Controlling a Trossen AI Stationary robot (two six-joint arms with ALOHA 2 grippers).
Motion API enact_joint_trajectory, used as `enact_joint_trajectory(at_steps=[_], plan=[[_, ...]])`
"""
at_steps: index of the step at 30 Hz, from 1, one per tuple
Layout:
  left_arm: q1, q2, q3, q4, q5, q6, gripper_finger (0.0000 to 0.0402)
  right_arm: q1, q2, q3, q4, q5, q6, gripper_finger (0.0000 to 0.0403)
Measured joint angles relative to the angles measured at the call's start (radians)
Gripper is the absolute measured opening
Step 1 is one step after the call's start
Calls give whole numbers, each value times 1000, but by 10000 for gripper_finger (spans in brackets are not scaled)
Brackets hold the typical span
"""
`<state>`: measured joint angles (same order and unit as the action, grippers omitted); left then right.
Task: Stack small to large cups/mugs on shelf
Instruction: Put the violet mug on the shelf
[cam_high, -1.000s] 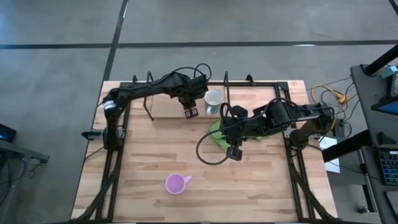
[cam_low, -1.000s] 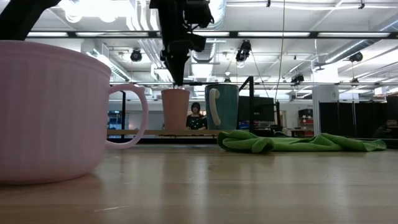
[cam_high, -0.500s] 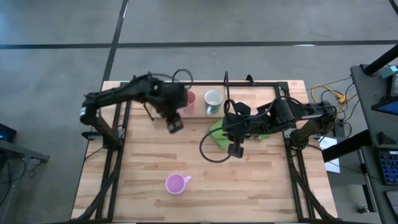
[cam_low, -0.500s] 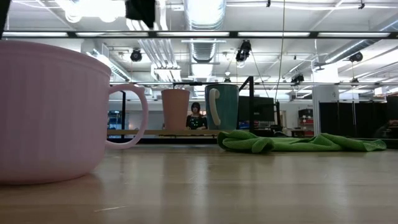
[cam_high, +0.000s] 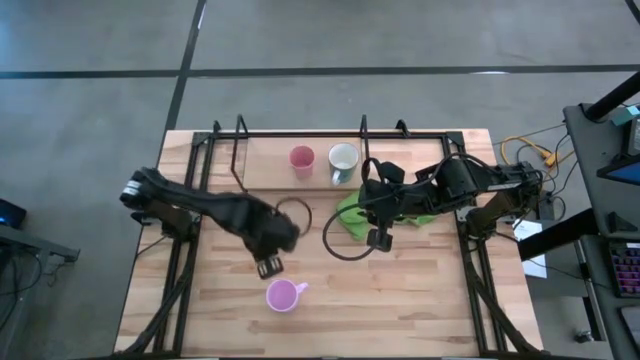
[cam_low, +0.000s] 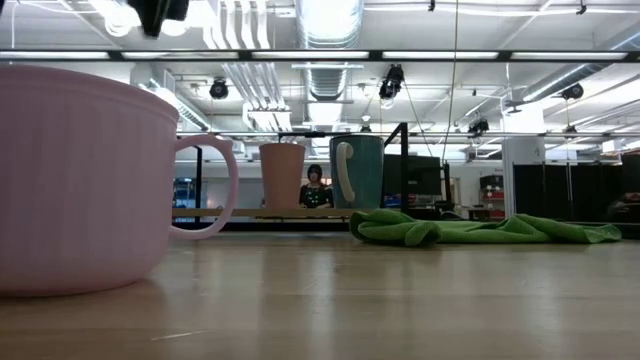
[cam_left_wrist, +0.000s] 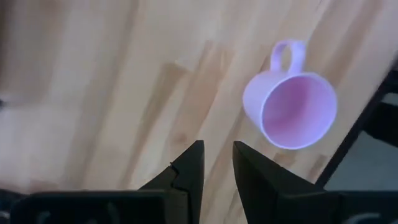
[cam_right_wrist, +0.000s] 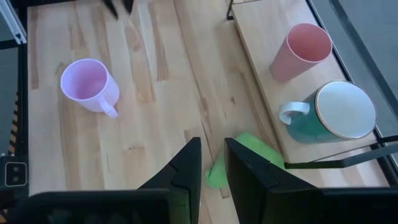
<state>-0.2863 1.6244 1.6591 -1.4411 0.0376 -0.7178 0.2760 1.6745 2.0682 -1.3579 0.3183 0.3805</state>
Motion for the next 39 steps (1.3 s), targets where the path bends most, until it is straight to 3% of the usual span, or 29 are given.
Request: enact_joint_trajectory(at_steps=[4,9,18,24,39], plan=[[-18,15,-116,163,83,-37,70,0,0,0,0,0,0,63],[-20,15,-205,362,94,-50,70,0,0,0,1,-1,1,63],[-30,15,-291,403,198,-63,70,1,0,0,6,-4,3,63],[-36,15,-347,525,207,-84,70,1,0,0,14,-54,-36,63],[-38,17,-360,552,203,-94,70,1,0,-4,197,-195,-247,63]])
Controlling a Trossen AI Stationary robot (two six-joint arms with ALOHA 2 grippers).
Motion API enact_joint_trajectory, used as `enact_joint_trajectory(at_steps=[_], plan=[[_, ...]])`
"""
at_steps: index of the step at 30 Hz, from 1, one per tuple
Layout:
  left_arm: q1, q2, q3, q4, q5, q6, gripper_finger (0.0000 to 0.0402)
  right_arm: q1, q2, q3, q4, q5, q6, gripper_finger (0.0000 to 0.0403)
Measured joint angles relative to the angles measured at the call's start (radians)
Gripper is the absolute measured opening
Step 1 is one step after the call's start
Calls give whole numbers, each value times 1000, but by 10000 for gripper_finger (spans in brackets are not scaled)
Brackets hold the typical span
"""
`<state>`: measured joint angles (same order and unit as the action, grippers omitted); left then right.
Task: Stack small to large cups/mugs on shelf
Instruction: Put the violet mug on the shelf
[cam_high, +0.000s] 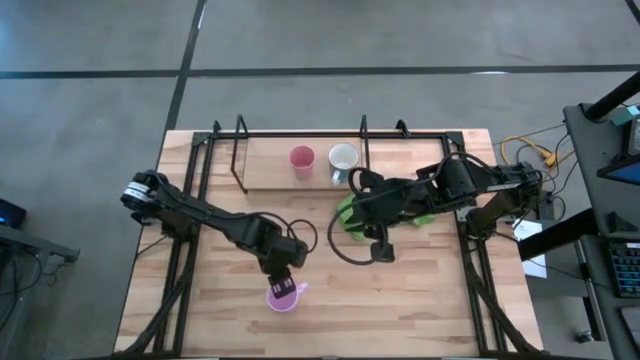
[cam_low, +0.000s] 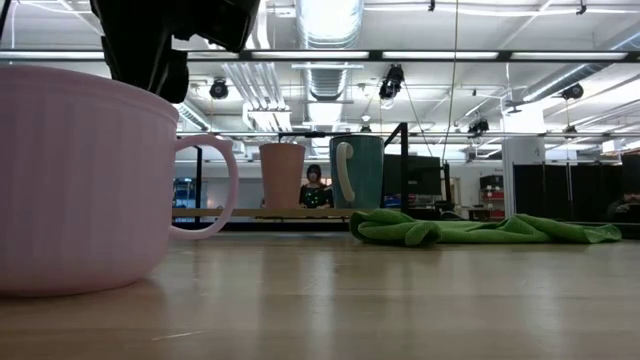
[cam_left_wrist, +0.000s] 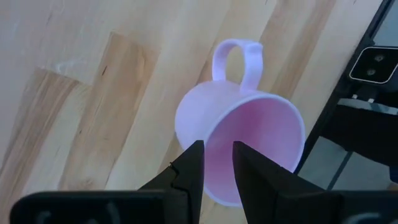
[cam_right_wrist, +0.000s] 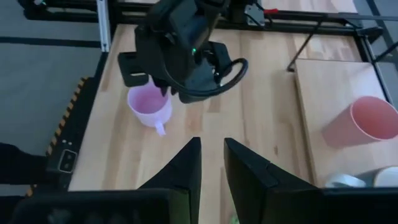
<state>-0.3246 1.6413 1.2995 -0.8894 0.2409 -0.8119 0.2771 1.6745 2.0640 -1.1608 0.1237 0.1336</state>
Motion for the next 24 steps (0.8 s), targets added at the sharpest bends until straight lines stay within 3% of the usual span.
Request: enact_joint_trajectory(at_steps=[17,24], plan=[[-23,1,-69,61,-4,-76,69,32,0,-2,79,-6,-9,63],[-23,1,-79,62,-5,-73,16,33,0,-2,78,-4,-8,63]])
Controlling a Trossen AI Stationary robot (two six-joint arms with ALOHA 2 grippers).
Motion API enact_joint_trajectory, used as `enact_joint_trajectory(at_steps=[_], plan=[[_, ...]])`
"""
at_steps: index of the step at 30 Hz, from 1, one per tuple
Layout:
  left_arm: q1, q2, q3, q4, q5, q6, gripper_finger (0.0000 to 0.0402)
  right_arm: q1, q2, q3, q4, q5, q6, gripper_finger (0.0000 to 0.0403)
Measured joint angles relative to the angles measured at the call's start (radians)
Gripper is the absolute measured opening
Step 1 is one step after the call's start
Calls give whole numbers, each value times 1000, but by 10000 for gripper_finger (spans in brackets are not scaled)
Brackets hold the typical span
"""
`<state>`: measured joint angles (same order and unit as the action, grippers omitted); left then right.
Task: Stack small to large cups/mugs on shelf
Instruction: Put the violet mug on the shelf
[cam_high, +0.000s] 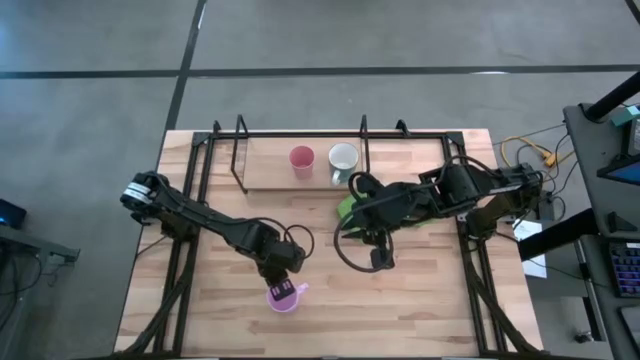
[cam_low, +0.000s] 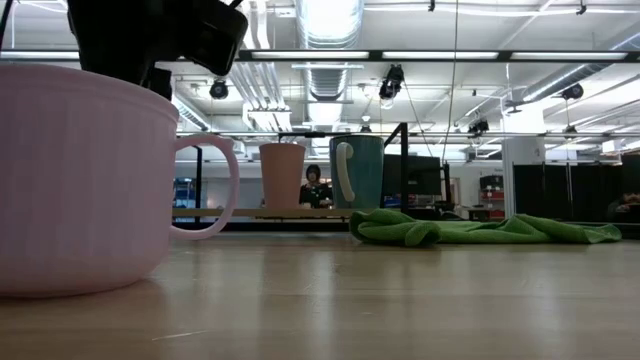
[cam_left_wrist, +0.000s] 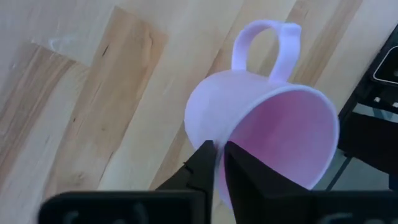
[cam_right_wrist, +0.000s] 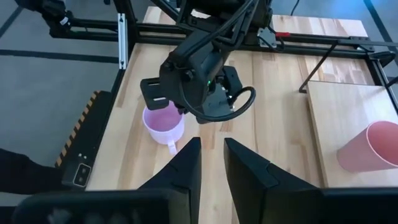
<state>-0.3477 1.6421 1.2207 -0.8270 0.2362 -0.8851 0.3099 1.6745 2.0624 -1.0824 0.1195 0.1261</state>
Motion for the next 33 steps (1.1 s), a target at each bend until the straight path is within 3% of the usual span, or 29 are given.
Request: enact_joint_trajectory(at_steps=[7,16,24,33], plan=[[2,0,-16,-13,0,1,1,0,0,0,2,4,4,63],[51,-28,67,-202,-7,63,0,0,0,3,12,5,5,63],[179,-80,124,-394,-129,184,0,0,1,3,19,5,5,63],[401,-123,120,-442,-281,359,0,0,1,3,18,5,23,63]])
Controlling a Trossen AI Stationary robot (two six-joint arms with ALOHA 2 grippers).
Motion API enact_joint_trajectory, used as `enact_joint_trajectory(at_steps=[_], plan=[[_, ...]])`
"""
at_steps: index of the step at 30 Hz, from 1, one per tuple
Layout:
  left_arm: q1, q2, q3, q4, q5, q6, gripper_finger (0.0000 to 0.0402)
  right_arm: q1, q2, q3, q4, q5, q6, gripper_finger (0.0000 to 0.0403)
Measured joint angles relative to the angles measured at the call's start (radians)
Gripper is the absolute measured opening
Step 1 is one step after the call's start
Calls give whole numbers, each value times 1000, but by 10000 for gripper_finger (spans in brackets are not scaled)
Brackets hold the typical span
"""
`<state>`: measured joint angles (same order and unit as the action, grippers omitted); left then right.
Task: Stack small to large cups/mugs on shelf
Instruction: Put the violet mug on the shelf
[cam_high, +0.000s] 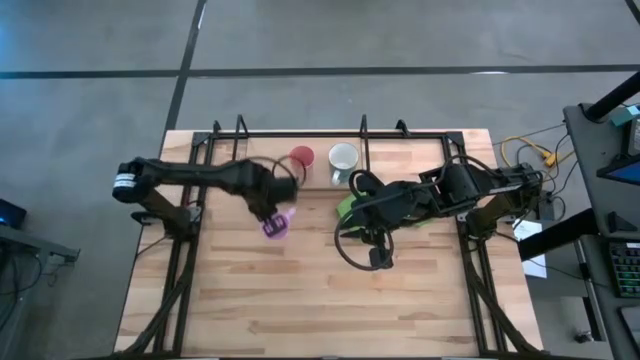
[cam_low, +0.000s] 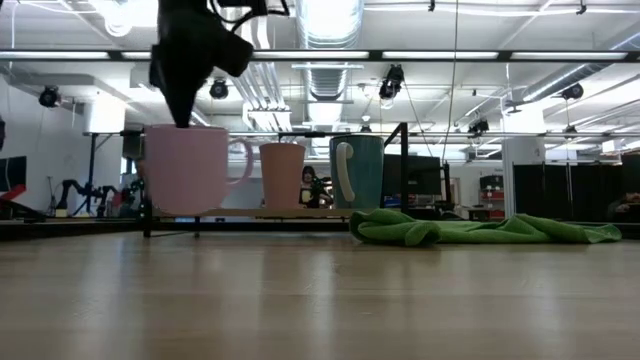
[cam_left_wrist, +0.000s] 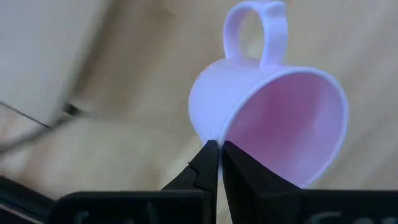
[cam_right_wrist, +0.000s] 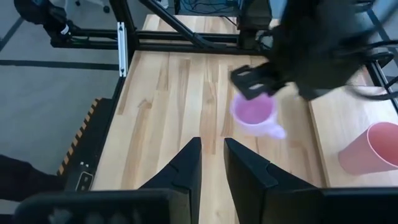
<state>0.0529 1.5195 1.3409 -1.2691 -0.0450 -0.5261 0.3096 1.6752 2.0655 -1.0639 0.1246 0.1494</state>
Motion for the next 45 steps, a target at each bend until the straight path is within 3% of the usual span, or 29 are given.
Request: enact_joint_trajectory(at_steps=[13,25,35,45], plan=[[277,-32,-4,4,-117,207,0,0,0,0,-3,0,8,63],[472,-22,-7,109,-125,319,0,0,-1,0,-9,7,-1,63],[579,-22,-20,137,-126,359,0,-2,-3,0,-14,7,-4,63],[594,-10,-22,138,-111,403,0,-4,-3,6,-23,8,1,63]])
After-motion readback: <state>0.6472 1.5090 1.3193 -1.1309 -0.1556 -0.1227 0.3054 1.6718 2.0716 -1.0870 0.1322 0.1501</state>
